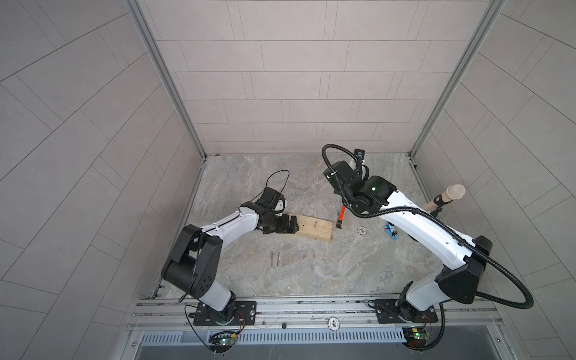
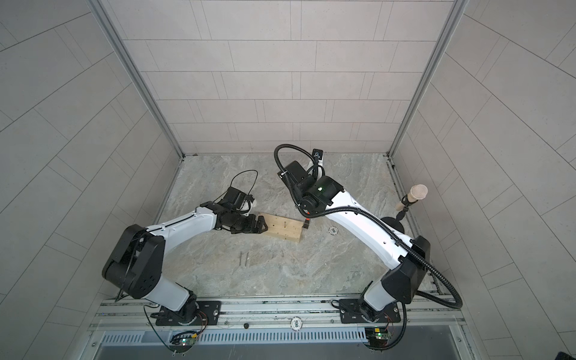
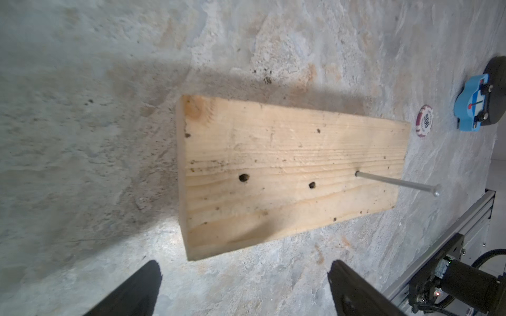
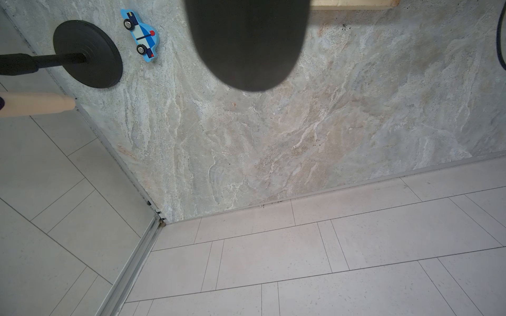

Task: Use a claw hammer to pull out a nail
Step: Adjust the mounting plate at the center of the board.

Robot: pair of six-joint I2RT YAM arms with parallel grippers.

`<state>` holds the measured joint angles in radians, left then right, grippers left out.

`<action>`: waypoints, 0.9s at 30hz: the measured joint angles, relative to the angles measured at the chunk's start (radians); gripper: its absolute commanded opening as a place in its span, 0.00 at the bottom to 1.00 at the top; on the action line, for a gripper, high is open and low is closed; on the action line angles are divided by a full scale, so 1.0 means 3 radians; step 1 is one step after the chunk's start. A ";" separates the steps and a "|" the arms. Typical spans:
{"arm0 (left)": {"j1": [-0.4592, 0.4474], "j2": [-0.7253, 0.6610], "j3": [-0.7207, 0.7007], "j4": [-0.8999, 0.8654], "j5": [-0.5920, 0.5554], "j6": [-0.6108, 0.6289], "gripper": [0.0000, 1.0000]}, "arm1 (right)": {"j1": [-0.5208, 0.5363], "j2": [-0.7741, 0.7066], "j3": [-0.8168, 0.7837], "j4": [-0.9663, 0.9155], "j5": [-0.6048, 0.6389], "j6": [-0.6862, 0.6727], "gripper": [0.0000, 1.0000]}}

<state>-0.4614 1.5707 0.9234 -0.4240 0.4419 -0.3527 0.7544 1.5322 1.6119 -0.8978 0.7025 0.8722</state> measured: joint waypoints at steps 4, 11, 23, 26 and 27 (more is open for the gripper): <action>-0.0057 0.0038 0.0050 -0.0050 -0.0017 0.0028 1.00 | 0.0000 0.0038 0.0000 -0.0001 0.0004 -0.0004 0.00; -0.0056 0.0108 0.0076 -0.0098 -0.0066 0.0034 0.99 | -0.0009 0.0036 -0.0033 0.0037 0.0031 -0.0011 0.00; -0.0056 0.0175 0.0076 -0.0066 0.0014 0.0008 0.99 | -0.0050 0.0008 -0.0104 0.0058 0.0031 -0.0039 0.00; -0.0056 0.0179 0.0076 0.0019 0.0084 -0.0032 0.98 | -0.0100 0.0008 -0.0108 0.0069 0.0004 -0.0076 0.00; -0.0056 0.0183 0.0076 0.0041 0.0095 -0.0047 0.98 | -0.0113 0.0008 -0.0107 0.0076 -0.0003 -0.0090 0.00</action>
<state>-0.4782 1.6257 0.9463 -0.4118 0.4706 -0.3668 0.7204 1.5345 1.5799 -0.8749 0.7017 0.8452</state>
